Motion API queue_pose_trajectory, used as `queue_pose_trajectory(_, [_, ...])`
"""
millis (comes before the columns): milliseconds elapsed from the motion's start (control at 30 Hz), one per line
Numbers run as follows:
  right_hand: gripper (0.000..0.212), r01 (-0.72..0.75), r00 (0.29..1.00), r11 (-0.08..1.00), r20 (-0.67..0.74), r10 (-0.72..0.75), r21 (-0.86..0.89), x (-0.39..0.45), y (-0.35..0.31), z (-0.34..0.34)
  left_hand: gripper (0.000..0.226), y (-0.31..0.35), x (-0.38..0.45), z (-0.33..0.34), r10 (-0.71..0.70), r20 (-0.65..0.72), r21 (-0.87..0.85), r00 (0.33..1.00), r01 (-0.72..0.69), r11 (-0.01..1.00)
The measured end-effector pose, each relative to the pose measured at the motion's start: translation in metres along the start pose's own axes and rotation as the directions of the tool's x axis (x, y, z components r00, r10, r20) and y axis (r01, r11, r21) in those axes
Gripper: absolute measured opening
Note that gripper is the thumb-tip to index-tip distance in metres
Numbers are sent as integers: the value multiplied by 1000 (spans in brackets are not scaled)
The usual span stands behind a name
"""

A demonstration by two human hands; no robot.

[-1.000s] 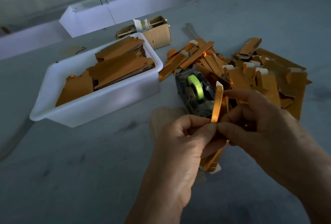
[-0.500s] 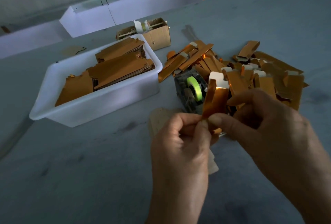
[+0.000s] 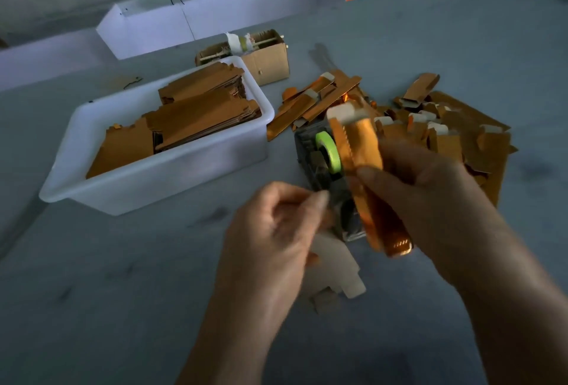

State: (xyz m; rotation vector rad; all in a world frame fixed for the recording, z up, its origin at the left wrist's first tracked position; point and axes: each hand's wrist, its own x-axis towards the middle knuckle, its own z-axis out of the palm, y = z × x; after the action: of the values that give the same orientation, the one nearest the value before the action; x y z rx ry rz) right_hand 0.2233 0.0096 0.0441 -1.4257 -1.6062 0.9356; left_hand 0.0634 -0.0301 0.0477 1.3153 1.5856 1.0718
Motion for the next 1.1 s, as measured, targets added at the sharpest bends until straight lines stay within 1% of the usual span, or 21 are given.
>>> queue_pose_trajectory(33, [5,22,997,998,-78,-27,-62,8,0,-4,27,-7,3,-5,21,-86,175,996,-6,985])
queue_pose_trajectory(67, [6,41,985,991,-160,-61,-126,17,0,-10,27,-14,6,-9,34,-165,332,986,23,943])
queue_pose_trajectory(100, [10,43,971,981,-222,-85,-188,26,1,-15,28,-21,8,-13,29,-219,452,975,75,889])
queue_pose_trajectory(133, [12,27,961,970,-261,-92,-240,34,4,-20,35,-28,11,-15,3,-241,531,970,130,837])
queue_pose_trajectory(200, [14,-64,957,924,-287,-51,-377,50,12,-25,51,-42,16,-17,-77,-226,586,971,199,786])
queue_pose_trajectory(267, [36,-171,942,854,-335,-4,-491,56,20,-25,60,-50,20,-17,-112,-215,589,970,220,777])
queue_pose_trajectory(300, [42,-194,925,846,-379,-10,-496,55,21,-24,61,-52,22,-16,-124,-220,578,968,232,783])
queue_pose_trajectory(333, [43,-182,906,859,-421,-42,-478,51,20,-21,58,-53,24,-15,-137,-222,556,965,241,795])
queue_pose_trajectory(400, [36,-69,869,897,-467,-160,-436,38,14,-14,43,-56,28,-13,-153,-206,491,966,237,838])
queue_pose_trajectory(433, [30,-12,860,907,-467,-205,-421,30,12,-10,38,-57,30,-14,-158,-199,450,967,234,862])
queue_pose_trajectory(500, [20,80,867,927,-433,-246,-365,17,6,-2,37,-59,33,-17,-187,-186,372,965,245,895])
queue_pose_trajectory(600, [14,143,906,956,-356,-230,-255,4,3,5,33,-65,39,-24,-235,-169,274,957,275,922])
queue_pose_trajectory(700, [13,141,941,971,-278,-193,-195,-3,2,9,21,-68,41,-30,-255,-164,183,953,284,941])
queue_pose_trajectory(767, [13,135,958,978,-232,-170,-160,-7,2,12,11,-67,39,-34,-244,-151,133,958,264,955])
queue_pose_trajectory(900, [14,109,972,987,-194,-131,-122,-15,3,16,11,-58,33,-48,-203,-182,55,962,216,975])
queue_pose_trajectory(933, [16,100,974,988,-191,-120,-114,-17,3,17,10,-52,30,-52,-200,-152,9,968,204,979])
queue_pose_trajectory(967, [19,98,974,989,-191,-118,-113,-19,3,19,11,-45,26,-55,-198,-91,-44,976,195,980])
queue_pose_trajectory(1033, [23,109,972,985,-192,-133,-132,-22,1,20,19,-31,17,-59,-172,53,-130,984,178,975])
queue_pose_trajectory(1100, [27,113,975,985,-175,-134,-127,-26,-2,21,19,-21,10,-57,-144,115,-153,983,161,975])
